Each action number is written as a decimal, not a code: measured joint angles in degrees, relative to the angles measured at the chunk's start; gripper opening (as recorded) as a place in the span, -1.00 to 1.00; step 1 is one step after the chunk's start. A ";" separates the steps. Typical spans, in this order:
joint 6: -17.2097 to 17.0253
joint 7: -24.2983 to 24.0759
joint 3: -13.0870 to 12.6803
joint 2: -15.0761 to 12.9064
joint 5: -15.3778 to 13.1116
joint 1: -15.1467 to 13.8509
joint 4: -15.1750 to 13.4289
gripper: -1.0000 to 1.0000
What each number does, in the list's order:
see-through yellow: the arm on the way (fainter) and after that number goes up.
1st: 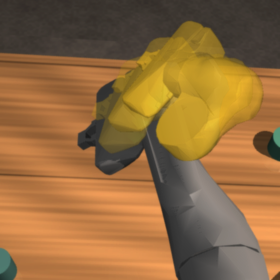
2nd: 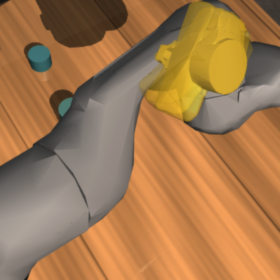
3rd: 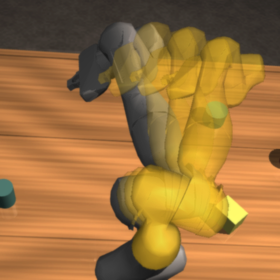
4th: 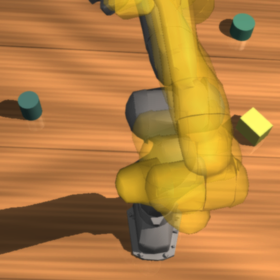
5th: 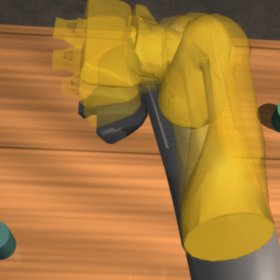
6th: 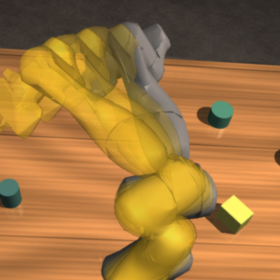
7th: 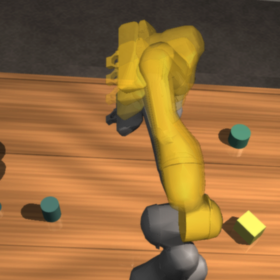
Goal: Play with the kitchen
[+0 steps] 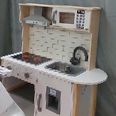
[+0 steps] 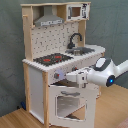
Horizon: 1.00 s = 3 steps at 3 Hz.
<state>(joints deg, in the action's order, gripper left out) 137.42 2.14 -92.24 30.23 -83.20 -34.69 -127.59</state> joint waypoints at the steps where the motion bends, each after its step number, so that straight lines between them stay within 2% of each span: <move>1: 0.43 -0.01 -4.11 0.02 0.00 -4.68 2.72 1.00; 3: 0.70 -0.01 -12.68 0.18 -0.01 -14.10 8.00 1.00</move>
<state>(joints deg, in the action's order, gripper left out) 138.12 2.13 -104.92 30.40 -83.21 -48.79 -119.59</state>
